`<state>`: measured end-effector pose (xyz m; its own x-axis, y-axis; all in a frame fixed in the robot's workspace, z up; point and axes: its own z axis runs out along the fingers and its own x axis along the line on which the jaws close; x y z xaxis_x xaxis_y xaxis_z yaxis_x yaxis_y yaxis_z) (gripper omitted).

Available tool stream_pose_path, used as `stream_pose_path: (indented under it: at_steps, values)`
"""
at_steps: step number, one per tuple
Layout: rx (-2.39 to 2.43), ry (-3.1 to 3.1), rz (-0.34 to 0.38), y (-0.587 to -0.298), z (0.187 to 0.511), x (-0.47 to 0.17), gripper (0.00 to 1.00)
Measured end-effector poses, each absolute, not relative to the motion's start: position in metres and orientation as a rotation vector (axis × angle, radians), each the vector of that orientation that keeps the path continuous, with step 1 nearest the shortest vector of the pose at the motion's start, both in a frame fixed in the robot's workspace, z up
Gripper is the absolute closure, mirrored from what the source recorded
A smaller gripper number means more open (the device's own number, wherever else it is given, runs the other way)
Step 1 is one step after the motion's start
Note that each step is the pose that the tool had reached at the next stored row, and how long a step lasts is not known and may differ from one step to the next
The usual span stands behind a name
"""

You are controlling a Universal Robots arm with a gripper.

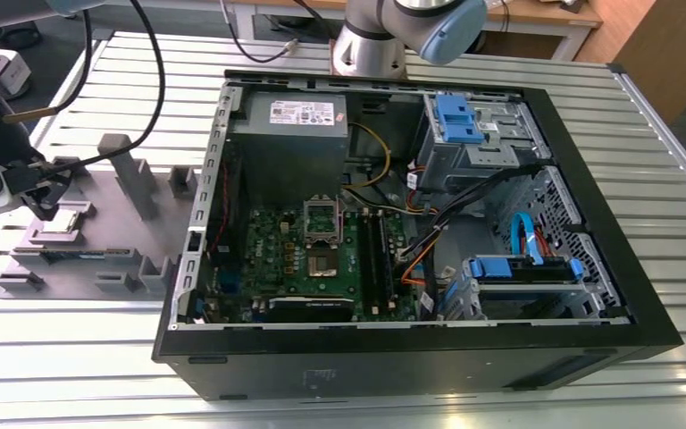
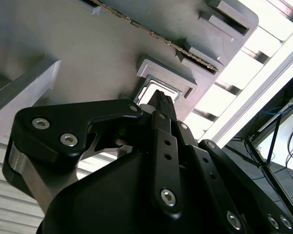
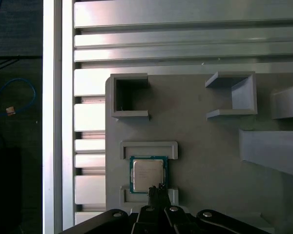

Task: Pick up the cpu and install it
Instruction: 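Pick up the cpu and move it towards the insertion slot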

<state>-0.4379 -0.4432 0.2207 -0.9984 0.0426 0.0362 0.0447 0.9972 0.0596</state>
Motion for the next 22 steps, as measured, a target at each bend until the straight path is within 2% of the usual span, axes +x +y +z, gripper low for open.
stream_pose_path:
  at_steps: [22]
  values:
    - [-0.068,-3.105,-0.090,-0.434,0.204,-0.438,0.90]
